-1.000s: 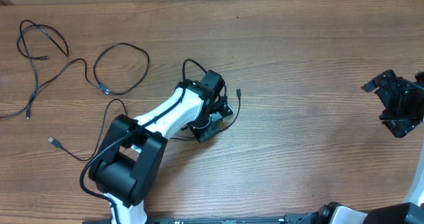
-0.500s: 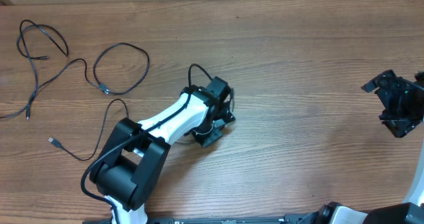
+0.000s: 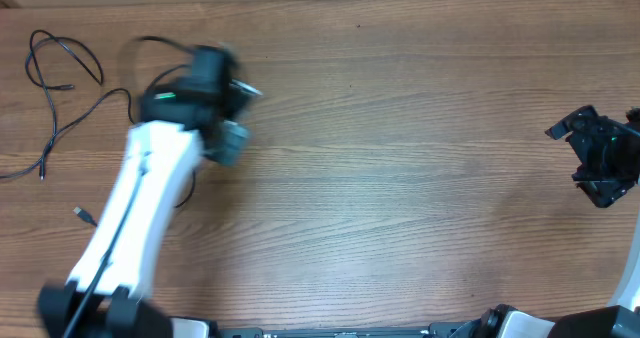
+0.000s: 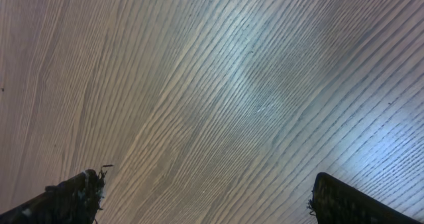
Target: Untangle cables
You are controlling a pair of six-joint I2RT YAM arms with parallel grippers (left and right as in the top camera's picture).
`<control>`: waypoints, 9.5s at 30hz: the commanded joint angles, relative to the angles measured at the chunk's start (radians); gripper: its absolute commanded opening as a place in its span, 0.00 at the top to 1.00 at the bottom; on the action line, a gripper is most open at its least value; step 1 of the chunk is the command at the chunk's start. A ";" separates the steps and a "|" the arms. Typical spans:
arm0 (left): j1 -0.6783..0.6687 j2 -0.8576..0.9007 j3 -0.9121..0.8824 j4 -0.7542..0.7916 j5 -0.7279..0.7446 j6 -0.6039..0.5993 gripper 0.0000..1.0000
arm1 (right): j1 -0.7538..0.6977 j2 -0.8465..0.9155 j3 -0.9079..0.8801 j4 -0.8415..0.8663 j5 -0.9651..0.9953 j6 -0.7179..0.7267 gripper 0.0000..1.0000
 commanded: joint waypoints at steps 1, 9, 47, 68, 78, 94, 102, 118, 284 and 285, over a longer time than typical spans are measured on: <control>0.172 -0.073 0.010 -0.007 -0.067 -0.128 0.95 | 0.000 -0.014 0.013 0.005 0.000 -0.001 0.00; 0.489 -0.048 -0.004 0.011 0.192 -0.396 0.68 | 0.000 -0.014 0.013 0.005 0.000 -0.001 0.00; 0.547 -1.203 -0.534 0.079 0.480 -0.246 0.00 | 0.000 -0.014 0.013 0.005 0.000 -0.001 0.00; 0.488 -1.261 -0.536 -0.134 0.483 -0.246 0.00 | 0.000 -0.014 0.013 0.005 0.000 -0.001 0.00; 0.219 -1.416 -0.637 0.073 0.573 -0.247 0.00 | 0.000 -0.014 0.013 0.005 0.000 -0.001 0.00; 0.174 -1.557 -1.139 0.758 0.493 -0.239 0.00 | 0.000 -0.014 0.013 0.005 0.000 -0.001 0.00; 0.151 -1.557 -1.328 1.049 0.448 -0.245 0.00 | 0.000 -0.014 0.013 0.005 0.000 -0.001 0.00; 0.060 -1.557 -1.413 1.060 0.190 -0.284 0.00 | 0.000 -0.014 0.013 0.005 0.000 -0.001 0.00; 0.063 -1.556 -1.413 1.063 0.198 -0.288 0.00 | 0.499 -1.430 -1.379 1.215 0.104 -0.519 0.00; 0.063 -1.556 -1.413 1.063 0.198 -0.288 0.00 | 0.499 -1.430 -1.379 1.213 0.115 -0.497 0.00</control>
